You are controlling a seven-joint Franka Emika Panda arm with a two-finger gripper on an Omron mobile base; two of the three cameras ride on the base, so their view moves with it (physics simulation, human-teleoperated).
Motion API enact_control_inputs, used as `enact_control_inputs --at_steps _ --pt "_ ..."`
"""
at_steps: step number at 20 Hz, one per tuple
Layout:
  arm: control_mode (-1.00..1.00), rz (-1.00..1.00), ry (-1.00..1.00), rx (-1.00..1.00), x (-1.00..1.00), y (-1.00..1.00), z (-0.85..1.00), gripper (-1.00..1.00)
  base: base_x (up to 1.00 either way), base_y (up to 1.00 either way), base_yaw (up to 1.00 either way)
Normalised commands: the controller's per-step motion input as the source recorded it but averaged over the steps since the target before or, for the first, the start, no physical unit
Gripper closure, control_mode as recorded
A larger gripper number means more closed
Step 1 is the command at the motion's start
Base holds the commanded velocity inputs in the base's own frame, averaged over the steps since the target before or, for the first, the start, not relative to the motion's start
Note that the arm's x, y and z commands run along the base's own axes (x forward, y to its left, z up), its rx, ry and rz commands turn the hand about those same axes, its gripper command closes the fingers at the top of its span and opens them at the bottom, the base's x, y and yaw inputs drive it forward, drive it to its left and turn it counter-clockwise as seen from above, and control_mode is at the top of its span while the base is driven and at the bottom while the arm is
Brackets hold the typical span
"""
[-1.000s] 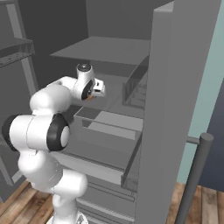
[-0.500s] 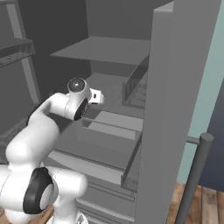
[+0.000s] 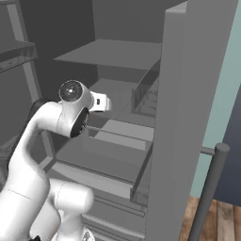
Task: Retrieve the kiwi and tangerine from the fridge and place them into the bowl on the dining table.
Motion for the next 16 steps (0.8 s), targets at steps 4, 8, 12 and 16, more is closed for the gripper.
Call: enact_control_inputs --at_steps 4,8,12,16 --pt "-1.00 0.01 0.13 -0.04 -1.00 0.00 0.60 1.00 0.00 0.00 0.00" --pt "-1.00 0.00 -0.05 0.00 -1.00 0.00 0.00 1.00 0.00 0.00 0.00" --pt "-1.00 0.00 -0.17 0.00 -1.00 0.00 -0.01 1.00 0.00 0.00 0.00" --pt "-1.00 0.00 -0.31 0.00 -1.00 0.00 0.00 1.00 0.00 0.00 0.00"
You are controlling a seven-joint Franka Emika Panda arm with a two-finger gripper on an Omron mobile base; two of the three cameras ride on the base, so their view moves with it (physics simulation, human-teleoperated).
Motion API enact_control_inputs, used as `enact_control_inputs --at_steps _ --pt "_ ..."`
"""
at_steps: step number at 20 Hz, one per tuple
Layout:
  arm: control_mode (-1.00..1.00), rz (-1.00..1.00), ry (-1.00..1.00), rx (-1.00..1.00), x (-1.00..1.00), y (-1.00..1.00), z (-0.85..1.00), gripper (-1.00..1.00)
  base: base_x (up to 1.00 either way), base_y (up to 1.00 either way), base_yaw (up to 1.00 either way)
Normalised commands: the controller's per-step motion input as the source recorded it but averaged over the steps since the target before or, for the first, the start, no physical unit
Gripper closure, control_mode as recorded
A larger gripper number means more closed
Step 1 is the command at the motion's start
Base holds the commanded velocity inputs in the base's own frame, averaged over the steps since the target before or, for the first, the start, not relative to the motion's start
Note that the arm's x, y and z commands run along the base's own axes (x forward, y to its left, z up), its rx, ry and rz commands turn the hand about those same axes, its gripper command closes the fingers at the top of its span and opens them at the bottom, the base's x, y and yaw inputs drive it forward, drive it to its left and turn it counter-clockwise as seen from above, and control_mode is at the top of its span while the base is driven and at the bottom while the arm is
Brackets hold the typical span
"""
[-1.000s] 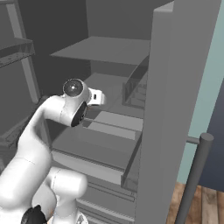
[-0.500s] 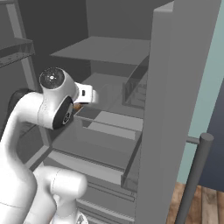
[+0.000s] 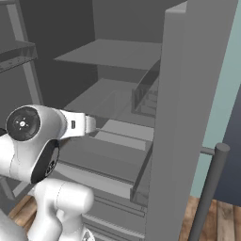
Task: Retrieve the kiwi and tangerine from the fridge and place them into the bowl on the dining table.
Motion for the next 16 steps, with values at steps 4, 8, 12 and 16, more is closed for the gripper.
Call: enact_control_inputs --at_steps 4,8,12,16 --pt "-1.00 0.00 -0.26 0.00 -0.97 0.00 0.08 1.00 0.00 0.00 0.00" --pt "-1.00 0.00 -0.09 0.00 -0.65 0.00 0.16 1.00 0.00 0.00 0.00" --pt "-1.00 0.00 0.00 0.00 0.00 0.00 0.01 1.00 0.00 0.00 0.00" --pt "-1.00 0.00 0.01 0.00 0.09 0.00 0.00 1.00 0.00 0.00 0.00"
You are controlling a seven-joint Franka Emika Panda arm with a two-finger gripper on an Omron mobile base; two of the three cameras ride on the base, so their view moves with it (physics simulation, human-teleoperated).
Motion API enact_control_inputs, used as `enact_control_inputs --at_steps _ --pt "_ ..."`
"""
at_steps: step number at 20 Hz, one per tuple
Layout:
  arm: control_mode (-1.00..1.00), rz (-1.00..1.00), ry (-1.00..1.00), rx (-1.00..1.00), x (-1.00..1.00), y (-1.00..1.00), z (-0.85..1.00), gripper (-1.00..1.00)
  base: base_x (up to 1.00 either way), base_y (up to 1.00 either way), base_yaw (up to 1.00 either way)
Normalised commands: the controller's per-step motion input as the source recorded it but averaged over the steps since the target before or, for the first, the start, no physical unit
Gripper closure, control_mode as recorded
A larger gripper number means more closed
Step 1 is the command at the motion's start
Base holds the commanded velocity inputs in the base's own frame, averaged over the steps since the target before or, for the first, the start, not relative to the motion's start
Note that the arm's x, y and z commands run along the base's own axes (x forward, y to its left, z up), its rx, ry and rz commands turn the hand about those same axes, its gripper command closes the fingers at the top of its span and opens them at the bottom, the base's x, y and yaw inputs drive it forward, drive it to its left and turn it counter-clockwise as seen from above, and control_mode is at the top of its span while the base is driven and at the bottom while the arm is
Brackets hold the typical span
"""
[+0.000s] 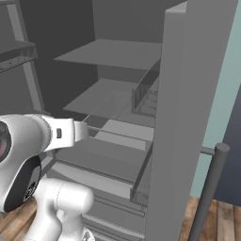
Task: Retrieve the kiwi and tangerine from the fridge and place them into the bowl on the dining table.
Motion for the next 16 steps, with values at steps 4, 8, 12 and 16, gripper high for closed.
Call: enact_control_inputs --at_steps 4,8,12,16 --pt "1.00 0.00 0.00 0.00 0.00 0.00 0.00 1.00 -0.08 0.00 0.00" --pt "1.00 0.00 0.00 0.00 0.00 0.00 0.00 1.00 -0.77 0.00 0.06" --pt "1.00 0.00 0.00 0.00 0.00 0.00 0.00 1.00 -0.90 0.00 0.08" --pt "1.00 0.00 0.00 0.00 0.00 0.00 0.00 1.00 -0.57 -0.01 0.12"
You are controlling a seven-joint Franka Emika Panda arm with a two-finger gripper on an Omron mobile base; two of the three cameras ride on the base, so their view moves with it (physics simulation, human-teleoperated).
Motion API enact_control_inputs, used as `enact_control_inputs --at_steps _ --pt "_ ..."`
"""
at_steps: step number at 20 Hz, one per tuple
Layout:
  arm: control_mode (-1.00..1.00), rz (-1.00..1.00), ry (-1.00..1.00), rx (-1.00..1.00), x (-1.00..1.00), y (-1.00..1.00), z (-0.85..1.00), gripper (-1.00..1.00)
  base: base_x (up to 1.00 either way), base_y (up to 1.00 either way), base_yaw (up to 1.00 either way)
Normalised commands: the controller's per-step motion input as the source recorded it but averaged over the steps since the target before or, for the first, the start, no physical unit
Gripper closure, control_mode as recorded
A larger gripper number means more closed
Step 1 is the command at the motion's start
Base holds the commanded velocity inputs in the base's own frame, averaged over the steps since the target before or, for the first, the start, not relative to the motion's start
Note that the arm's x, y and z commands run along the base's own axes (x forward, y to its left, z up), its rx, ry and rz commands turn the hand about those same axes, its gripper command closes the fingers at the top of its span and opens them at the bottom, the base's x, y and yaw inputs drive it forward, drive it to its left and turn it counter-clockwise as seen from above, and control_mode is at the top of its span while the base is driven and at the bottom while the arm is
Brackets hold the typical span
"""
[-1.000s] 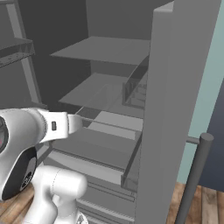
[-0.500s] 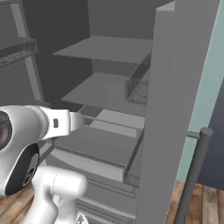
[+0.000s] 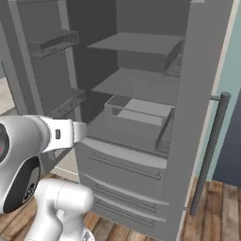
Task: Retrieve the kiwi and tangerine from the fridge and place them into the bowl on the dining table.
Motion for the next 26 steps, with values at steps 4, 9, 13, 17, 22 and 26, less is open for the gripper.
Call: enact_control_inputs --at_steps 4,9,13,17,22,26 --pt "1.00 0.00 0.00 0.00 0.00 0.00 0.00 1.00 -0.12 -0.01 0.21" --pt "1.00 0.00 0.00 0.00 0.00 0.00 0.00 1.00 0.00 -0.09 0.29" --pt "1.00 0.00 0.00 0.00 0.00 0.00 0.00 1.00 -0.02 -0.15 0.33" --pt "1.00 0.00 0.00 0.00 0.00 0.00 0.00 1.00 -0.13 -0.14 0.35" --pt "1.00 0.00 0.00 0.00 0.00 0.00 0.00 1.00 -0.34 -0.13 0.35" --pt "1.00 0.00 0.00 0.00 0.00 0.00 0.00 1.00 -0.54 -0.13 0.33"
